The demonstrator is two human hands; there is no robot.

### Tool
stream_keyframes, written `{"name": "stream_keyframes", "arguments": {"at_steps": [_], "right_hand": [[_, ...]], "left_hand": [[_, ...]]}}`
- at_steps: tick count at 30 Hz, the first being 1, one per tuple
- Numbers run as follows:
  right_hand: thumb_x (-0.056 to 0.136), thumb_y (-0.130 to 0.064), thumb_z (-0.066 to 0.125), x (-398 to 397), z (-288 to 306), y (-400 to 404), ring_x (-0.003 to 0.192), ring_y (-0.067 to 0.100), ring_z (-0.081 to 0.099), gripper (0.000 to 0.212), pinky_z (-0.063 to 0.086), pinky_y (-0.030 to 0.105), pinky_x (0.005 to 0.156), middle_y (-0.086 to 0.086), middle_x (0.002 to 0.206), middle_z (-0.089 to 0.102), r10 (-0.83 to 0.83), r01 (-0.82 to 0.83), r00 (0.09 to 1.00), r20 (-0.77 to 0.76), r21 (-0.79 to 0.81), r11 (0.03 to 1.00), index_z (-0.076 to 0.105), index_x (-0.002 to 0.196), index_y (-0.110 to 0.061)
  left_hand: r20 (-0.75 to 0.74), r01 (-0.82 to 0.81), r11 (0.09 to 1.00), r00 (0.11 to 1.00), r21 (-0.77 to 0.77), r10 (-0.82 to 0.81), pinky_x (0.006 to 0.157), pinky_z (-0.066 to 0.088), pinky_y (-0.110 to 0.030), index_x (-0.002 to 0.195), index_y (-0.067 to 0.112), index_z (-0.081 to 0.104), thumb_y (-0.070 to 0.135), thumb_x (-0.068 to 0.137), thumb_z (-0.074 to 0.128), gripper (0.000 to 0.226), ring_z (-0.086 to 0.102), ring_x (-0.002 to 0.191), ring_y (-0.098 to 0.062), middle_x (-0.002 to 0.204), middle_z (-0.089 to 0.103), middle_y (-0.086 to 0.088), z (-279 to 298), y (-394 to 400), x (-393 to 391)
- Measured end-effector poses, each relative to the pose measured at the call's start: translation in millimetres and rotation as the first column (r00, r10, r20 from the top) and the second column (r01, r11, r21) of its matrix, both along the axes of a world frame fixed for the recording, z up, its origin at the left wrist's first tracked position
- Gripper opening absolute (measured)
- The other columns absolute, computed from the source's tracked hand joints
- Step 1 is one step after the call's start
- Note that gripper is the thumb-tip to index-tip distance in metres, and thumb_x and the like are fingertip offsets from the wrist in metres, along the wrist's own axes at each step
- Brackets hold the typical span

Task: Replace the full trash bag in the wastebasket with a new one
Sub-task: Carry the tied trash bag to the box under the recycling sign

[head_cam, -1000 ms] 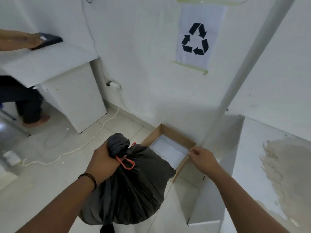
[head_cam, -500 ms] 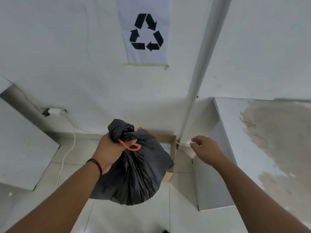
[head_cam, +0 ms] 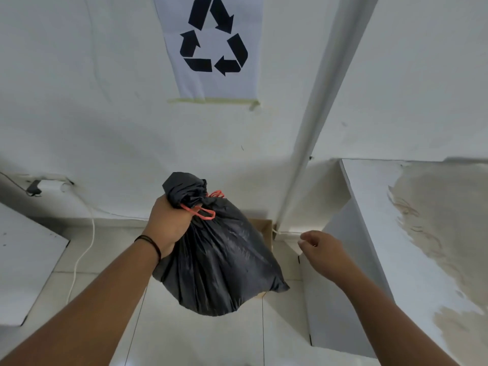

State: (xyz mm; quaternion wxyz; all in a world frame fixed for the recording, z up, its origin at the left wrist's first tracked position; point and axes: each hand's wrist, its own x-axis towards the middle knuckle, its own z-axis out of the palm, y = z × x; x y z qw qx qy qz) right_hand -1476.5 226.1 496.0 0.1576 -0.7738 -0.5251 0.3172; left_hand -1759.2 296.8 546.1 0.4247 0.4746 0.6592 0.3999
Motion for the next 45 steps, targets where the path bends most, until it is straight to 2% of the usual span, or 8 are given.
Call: {"name": "stream_keyframes", "arguments": {"at_steps": [7,11,22,33,37,39,41,45], "right_hand": [[0.092,-0.027,0.052,11.7,-48.9,26.5,0.109,0.02,0.057,0.031,0.041,0.028,0.094,0.005,0.12,0.063,-0.052,0.053,0.998,0.023,-0.073,0.996,0.062,0.119,-0.015],[0.092,-0.028,0.052,14.2,-79.3,41.3,0.112,0.02,0.056,0.032,0.039,0.028,0.095,0.005,0.122,0.062,-0.086,0.088,0.996,0.034,-0.074,0.993,0.061,0.121,-0.016],[0.092,-0.026,0.052,13.3,-217.3,88.5,0.113,0.02,0.055,0.031,0.035,0.021,0.085,0.003,0.124,0.062,-0.111,0.113,0.992,0.059,-0.02,0.993,0.063,0.119,-0.016],[0.091,-0.026,0.051,17.8,-392.0,116.0,0.109,0.025,0.058,0.03,0.039,0.024,0.082,0.005,0.121,0.065,-0.086,0.071,0.987,0.138,0.109,0.991,0.066,0.114,-0.014],[0.09,-0.028,0.054,4.4,-448.1,104.7,0.119,0.027,0.054,0.046,0.042,0.029,0.095,0.012,0.132,0.057,-0.037,0.042,0.983,0.179,-0.021,0.999,0.052,0.132,-0.009],[0.09,-0.024,0.055,-3.5,-466.8,95.6,0.113,0.031,0.057,0.047,0.045,0.03,0.087,0.017,0.128,0.058,0.0,0.014,0.983,0.183,-0.075,0.997,0.048,0.133,-0.004],[0.089,-0.021,0.054,-11.4,-476.7,85.6,0.104,0.033,0.058,0.043,0.045,0.03,0.076,0.019,0.12,0.06,0.031,-0.012,0.98,0.199,-0.095,0.995,0.047,0.128,-0.004],[0.087,-0.031,0.056,-30.3,-473.7,78.2,0.116,0.031,0.048,0.058,0.043,0.035,0.092,0.015,0.131,0.048,-0.006,-0.021,0.932,0.362,0.072,0.997,0.036,0.138,-0.012]], "left_hand": [[-0.123,0.155,0.981,0.982,0.116,-0.141,0.082,0.04,-0.025,0.109,0.008,0.063,0.003,0.084,0.065,0.026,0.056,0.091,-0.016,0.103,0.062,-0.002,-34.0,56.4,20.6],[-0.172,0.199,0.971,0.969,0.132,-0.176,0.077,0.04,-0.029,0.093,0.016,0.058,0.003,0.084,0.063,0.017,0.053,0.083,-0.019,0.087,0.059,-0.003,-64.9,90.0,25.4],[-0.216,0.345,0.936,0.921,0.069,-0.324,0.062,0.04,-0.019,0.089,0.017,0.058,0.008,0.084,0.066,0.013,0.05,0.065,-0.01,0.074,0.058,0.001,-220.2,115.0,43.1],[-0.184,0.461,0.874,0.883,0.157,-0.432,0.091,0.048,-0.037,0.102,0.006,0.065,0.011,0.085,0.064,0.018,0.062,0.099,-0.022,0.103,0.068,-0.013,-370.7,111.2,52.9],[-0.22,0.433,0.887,0.892,0.16,-0.395,0.06,0.039,-0.004,0.072,0.013,0.059,0.006,0.086,0.059,0.015,0.049,0.059,0.009,0.068,0.059,-0.003,-421.5,112.2,48.0],[-0.23,0.38,0.91,0.912,0.165,-0.339,0.051,0.033,-0.005,0.064,0.013,0.052,0.005,0.084,0.057,0.022,0.041,0.049,0.005,0.058,0.05,0.003,-438.2,113.3,46.0],[-0.183,0.313,0.937,0.941,0.154,-0.285,0.067,0.043,-0.015,0.083,0.009,0.061,0.009,0.082,0.061,0.001,0.052,0.066,-0.001,0.074,0.062,-0.001,-449.8,115.1,41.6],[-0.216,0.256,0.962,0.949,0.101,-0.23,0.08,0.046,-0.026,0.121,0.014,0.051,0.028,0.074,0.074,0.055,0.06,0.097,-0.016,0.108,0.064,0.0,-464.3,122.8,33.7]]}}
